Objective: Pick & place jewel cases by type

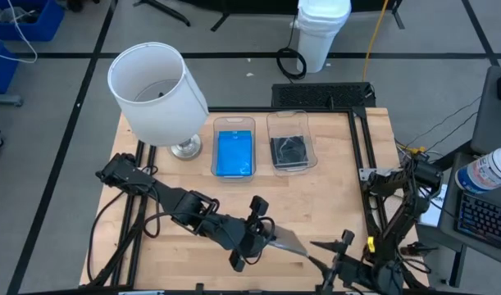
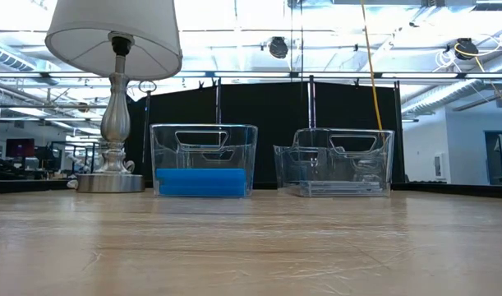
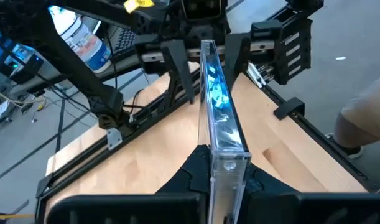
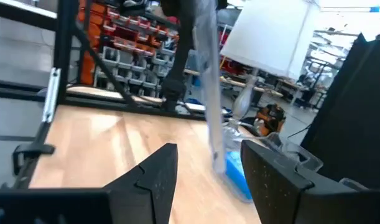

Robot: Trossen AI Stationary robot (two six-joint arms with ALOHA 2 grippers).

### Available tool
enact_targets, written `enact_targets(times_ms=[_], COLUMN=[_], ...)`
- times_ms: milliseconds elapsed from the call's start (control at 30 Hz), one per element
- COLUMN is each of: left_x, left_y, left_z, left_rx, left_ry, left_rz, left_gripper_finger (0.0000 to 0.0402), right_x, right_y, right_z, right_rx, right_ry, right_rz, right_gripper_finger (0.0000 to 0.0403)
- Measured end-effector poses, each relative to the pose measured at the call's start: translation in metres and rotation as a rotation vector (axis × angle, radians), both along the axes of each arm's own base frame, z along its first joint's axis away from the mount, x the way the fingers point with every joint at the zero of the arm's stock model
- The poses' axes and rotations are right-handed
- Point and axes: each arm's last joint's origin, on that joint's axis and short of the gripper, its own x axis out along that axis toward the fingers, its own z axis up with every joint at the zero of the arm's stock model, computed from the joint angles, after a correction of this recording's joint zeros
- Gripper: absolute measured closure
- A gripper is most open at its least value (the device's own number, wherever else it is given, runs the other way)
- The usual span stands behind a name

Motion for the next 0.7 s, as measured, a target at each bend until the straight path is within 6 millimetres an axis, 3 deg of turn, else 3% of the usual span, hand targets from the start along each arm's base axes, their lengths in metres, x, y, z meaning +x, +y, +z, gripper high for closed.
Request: enact_targets(times_ms=[200, 500, 600, 700], left_x=[0.002, 0.003, 0.003, 0.003], left_y=[0.0, -0.001, -0.001, 0.0], left_z=[0.002, 0.002, 0.002, 0.001], left_rx=[0.007, 0.003, 0.002, 0.009], left_ry=[-0.028, -0.038, -0.033, -0.025], left_rz=[-0.009, -0.032, -0.044, -0.04], left_gripper_finger=[0.0363, 0.0384, 0.0371, 0.036], right_x=[0.009, 0.038, 0.042, 0.045], right_y=[-0.006, -0.027, -0.032, -0.035], right_z=[0.0, 0.01, 0.015, 0.018], right_rx=[0.032, 0.008, 0.012, -0.003], right_ry=[-0.015, -0.022, -0.033, -0.029], right_rz=[-0.038, -0.07, -0.08, -0.093], right_gripper_finger=[0.0216, 0.0178, 0.0185, 0.0216])
